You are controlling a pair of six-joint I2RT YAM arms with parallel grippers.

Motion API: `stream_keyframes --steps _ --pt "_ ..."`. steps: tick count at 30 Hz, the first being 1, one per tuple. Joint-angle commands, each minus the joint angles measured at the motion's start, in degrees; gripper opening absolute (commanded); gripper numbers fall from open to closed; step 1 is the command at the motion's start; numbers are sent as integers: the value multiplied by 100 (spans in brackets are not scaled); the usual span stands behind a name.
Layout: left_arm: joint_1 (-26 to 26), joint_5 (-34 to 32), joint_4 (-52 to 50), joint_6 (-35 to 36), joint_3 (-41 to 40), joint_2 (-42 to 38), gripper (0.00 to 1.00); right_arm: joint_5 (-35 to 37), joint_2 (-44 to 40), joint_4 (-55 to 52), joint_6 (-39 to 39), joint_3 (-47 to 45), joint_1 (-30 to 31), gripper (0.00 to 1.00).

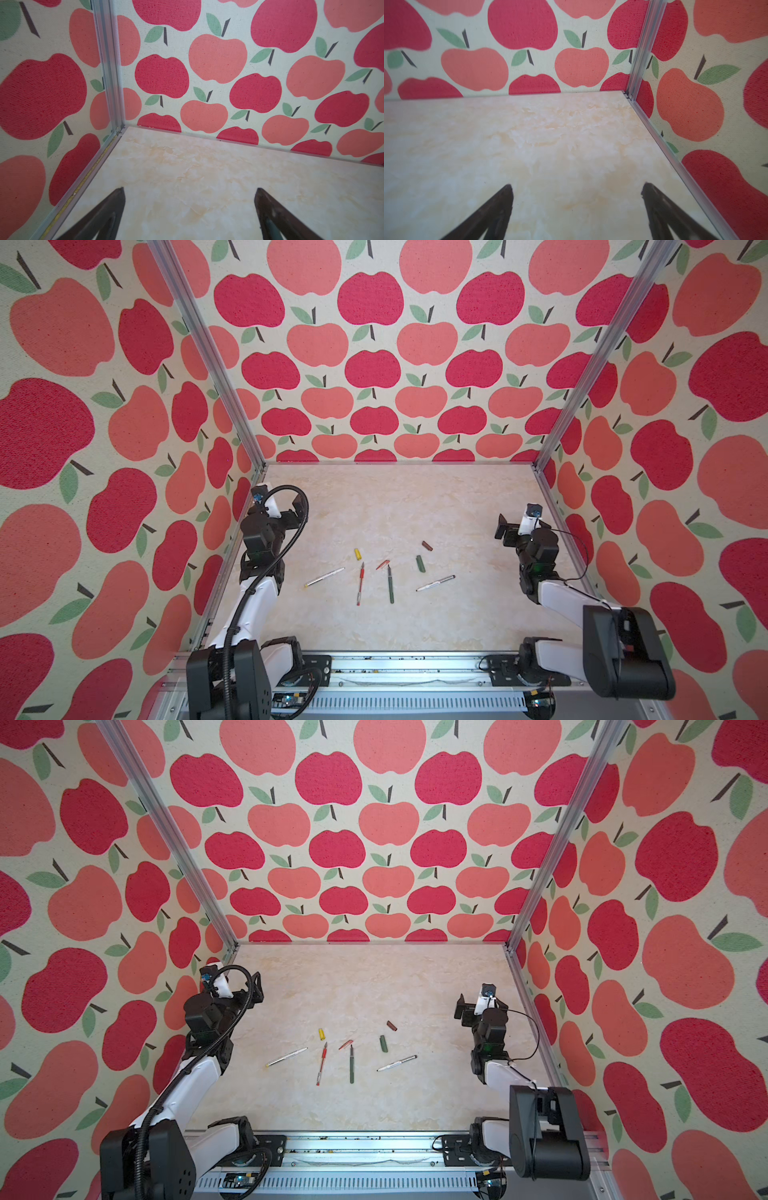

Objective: Insert pens into pen caps
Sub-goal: Pick up a pen from the center of the table.

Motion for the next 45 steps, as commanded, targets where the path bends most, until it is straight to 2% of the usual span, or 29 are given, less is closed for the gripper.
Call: stream_keyframes --steps 1,4,8,12,16,20,27,34,38,43,45 --pt "-45 849 -1038 -811 430 -245 99 -1128 -891 -732 1705 214 -251 99" --pt "-87 1416 -711 -1060 327 -411 99 -1602 -1221 104 2377 18 -311 99" --pt "-227 1788 -780 -1025 388 -438 99 -2311 -1370 -1288 2287 851 -297 99" --pt "-575 2016 -1575 -393 772 -353 99 -2904 -1115 -2298 2276 1415 -138 99" --pt "-1103 1788 -2186 236 989 -245 99 -2726 -703 -3735 1821 2024 401 99" --pt "-1578 1487 -2861 484 1287 -131 99 -2640 -263 -4897 1318 2652 975 99" --pt "-2416 761 -3782 638 1530 -169 99 -2199 16 -5527 727 2907 1838 96" --pt "-3128 242 -4423 19 1649 -166 96 -2029 364 -5482 688 2777 2051 89" --pt "-3956 -272 -4874 -519 1674 -110 96 -1770 594 -5556 641 2868 2090 88" --pt "-5042 -924 -5409 -1741 1474 105 94 -1486 697 -5373 719 2827 2092 89" --pt "-5486 -1424 -5793 -2228 1495 500 94 -1463 723 -5226 755 2752 2093 90"
